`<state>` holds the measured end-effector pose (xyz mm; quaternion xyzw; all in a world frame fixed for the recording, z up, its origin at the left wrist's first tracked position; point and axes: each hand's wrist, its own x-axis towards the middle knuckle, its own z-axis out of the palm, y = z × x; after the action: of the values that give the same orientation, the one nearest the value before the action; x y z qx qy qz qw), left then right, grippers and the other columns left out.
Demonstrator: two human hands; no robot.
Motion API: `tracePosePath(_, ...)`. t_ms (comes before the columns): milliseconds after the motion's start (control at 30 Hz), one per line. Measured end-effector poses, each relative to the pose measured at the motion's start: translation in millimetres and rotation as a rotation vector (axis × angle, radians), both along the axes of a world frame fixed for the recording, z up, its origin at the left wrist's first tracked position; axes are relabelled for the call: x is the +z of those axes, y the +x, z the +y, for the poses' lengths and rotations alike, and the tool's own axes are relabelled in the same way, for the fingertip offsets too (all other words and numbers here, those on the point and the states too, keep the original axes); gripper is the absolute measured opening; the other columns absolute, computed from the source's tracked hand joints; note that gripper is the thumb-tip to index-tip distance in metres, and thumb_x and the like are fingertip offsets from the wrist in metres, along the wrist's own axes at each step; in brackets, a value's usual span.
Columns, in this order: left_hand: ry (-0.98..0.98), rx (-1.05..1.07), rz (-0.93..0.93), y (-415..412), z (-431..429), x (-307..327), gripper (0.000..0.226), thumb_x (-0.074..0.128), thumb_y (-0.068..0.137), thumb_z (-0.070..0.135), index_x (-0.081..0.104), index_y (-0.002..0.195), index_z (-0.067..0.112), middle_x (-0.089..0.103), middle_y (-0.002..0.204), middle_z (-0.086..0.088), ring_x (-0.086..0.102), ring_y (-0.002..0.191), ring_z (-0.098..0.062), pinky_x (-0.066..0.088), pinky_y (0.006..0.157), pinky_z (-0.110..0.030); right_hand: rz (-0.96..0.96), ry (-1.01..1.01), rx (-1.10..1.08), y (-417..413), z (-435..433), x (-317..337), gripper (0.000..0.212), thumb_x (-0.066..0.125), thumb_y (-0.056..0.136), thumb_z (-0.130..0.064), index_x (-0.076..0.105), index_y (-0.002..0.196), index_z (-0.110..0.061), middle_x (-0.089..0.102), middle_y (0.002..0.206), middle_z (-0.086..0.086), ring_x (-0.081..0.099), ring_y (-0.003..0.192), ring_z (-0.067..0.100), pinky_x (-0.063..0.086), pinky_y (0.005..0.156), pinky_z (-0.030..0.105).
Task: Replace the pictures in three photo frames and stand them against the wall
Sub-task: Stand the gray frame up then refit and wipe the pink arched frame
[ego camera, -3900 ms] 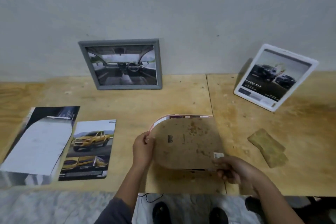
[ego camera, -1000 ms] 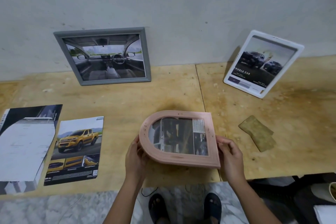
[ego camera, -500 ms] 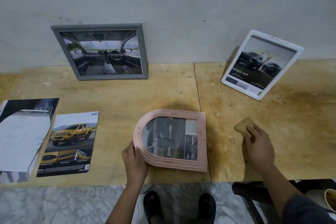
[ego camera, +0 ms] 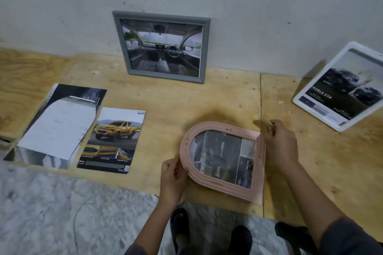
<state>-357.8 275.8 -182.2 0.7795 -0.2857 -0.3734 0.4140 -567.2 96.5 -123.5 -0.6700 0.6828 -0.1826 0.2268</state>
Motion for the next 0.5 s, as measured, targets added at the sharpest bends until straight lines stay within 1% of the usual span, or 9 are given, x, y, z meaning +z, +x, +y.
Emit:
tracePosePath(67, 0.014, -0.009, -0.007, 0, -1, 1, 0.036, 0.059, 0.089, 0.009, 0.05, 0.12, 0.024, 0.045, 0.099, 0.001, 0.052, 0.085, -0.005, 0.042, 0.068, -0.001, 0.084, -0.006, 0.098, 14, 6, -6, 0.027, 0.041, 0.095, -0.016, 0.054, 0.118, -0.012, 0.065, 0.083, 0.018, 0.059, 0.07, 0.033, 0.049, 0.06, 0.037)
tracePosePath(100, 0.024, -0.016, -0.01, 1, -1, 2, 0.038, 0.058, 0.089, 0.009, 0.048, 0.122, 0.024, 0.042, 0.102, 0.004, 0.051, 0.088, -0.004, 0.041, 0.071, 0.0, 0.106, -0.003, 0.121, 20, 10, -10, 0.027, 0.04, 0.095, -0.014, 0.054, 0.119, -0.012, 0.065, 0.084, 0.019, 0.058, 0.07, 0.034, 0.045, 0.059, 0.035)
tracePosePath(167, 0.044, -0.034, -0.034, 2, -2, 1, 0.04, 0.057, 0.089, 0.01, 0.048, 0.128, 0.015, 0.038, 0.11, 0.002, 0.049, 0.095, -0.007, 0.039, 0.08, -0.005, 0.128, 0.032, 0.136, 33, 16, -14, 0.029, 0.038, 0.096, -0.013, 0.054, 0.12, -0.013, 0.065, 0.092, 0.019, 0.059, 0.076, 0.036, 0.039, 0.061, 0.032)
tracePosePath(233, 0.058, -0.039, -0.042, 3, -2, 0, 0.042, 0.058, 0.089, 0.01, 0.048, 0.13, 0.008, 0.037, 0.113, 0.0, 0.047, 0.101, -0.014, 0.038, 0.088, -0.016, 0.121, 0.056, 0.148, 45, 21, -18, 0.031, 0.038, 0.094, -0.008, 0.055, 0.119, -0.016, 0.063, 0.106, 0.016, 0.06, 0.088, 0.037, 0.037, 0.067, 0.031)
tracePosePath(300, 0.05, -0.03, -0.037, 4, -2, -1, 0.043, 0.059, 0.088, 0.008, 0.048, 0.13, 0.007, 0.037, 0.114, -0.001, 0.048, 0.103, -0.016, 0.039, 0.09, -0.02, 0.097, 0.047, 0.186, 59, 26, -22, 0.035, 0.037, 0.091, -0.005, 0.055, 0.118, -0.018, 0.061, 0.114, 0.012, 0.06, 0.091, 0.035, 0.039, 0.07, 0.032)
tracePosePath(333, 0.045, -0.026, -0.035, 4, -2, -2, 0.043, 0.06, 0.088, 0.008, 0.048, 0.129, 0.007, 0.038, 0.114, -0.001, 0.049, 0.104, -0.017, 0.041, 0.091, -0.022, 0.095, 0.037, 0.201, 67, 29, -23, 0.036, 0.037, 0.091, -0.003, 0.054, 0.119, -0.017, 0.06, 0.116, 0.012, 0.06, 0.091, 0.035, 0.039, 0.069, 0.032)
tracePosePath(400, 0.032, -0.026, -0.024, 5, -1, -3, 0.043, 0.06, 0.087, 0.009, 0.049, 0.129, 0.009, 0.038, 0.114, -0.001, 0.05, 0.106, -0.018, 0.043, 0.093, -0.024, 0.099, 0.017, 0.224, 84, 32, -26, 0.036, 0.039, 0.089, 0.001, 0.054, 0.119, -0.012, 0.056, 0.119, 0.013, 0.059, 0.092, 0.036, 0.039, 0.067, 0.033)
tracePosePath(433, 0.023, -0.031, -0.022, 5, -1, -3, 0.044, 0.06, 0.088, 0.009, 0.048, 0.13, 0.009, 0.038, 0.115, -0.001, 0.05, 0.106, -0.018, 0.042, 0.092, -0.023, 0.101, 0.012, 0.237, 91, 34, -28, 0.035, 0.039, 0.089, 0.002, 0.054, 0.119, -0.009, 0.054, 0.121, 0.015, 0.059, 0.093, 0.037, 0.041, 0.069, 0.035)
tracePosePath(500, 0.009, -0.041, -0.027, 6, -1, -4, 0.045, 0.06, 0.087, 0.009, 0.048, 0.13, 0.009, 0.039, 0.116, -0.002, 0.05, 0.105, -0.017, 0.041, 0.091, -0.02, 0.098, 0.019, 0.255, 105, 34, -32, 0.035, 0.038, 0.089, 0.003, 0.054, 0.119, -0.006, 0.055, 0.121, 0.017, 0.059, 0.098, 0.037, 0.047, 0.077, 0.041)
